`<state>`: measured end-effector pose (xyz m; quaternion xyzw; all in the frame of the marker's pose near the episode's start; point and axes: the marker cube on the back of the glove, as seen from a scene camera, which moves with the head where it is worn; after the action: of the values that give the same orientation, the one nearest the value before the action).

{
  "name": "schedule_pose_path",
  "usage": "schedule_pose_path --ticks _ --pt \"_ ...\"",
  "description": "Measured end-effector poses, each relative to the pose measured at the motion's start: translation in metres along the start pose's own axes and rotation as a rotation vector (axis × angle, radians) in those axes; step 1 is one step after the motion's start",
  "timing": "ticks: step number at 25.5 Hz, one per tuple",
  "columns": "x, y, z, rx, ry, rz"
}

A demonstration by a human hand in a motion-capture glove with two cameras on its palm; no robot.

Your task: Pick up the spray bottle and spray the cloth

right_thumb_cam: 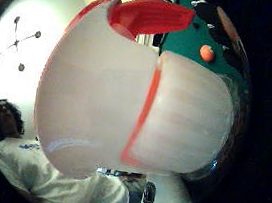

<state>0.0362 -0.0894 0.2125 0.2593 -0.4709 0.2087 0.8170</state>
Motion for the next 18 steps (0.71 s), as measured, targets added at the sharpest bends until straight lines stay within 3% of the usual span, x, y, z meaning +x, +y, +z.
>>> schedule_pose_path --ticks 18 --pt "-0.014 -0.031 0.011 -0.013 0.032 -0.016"
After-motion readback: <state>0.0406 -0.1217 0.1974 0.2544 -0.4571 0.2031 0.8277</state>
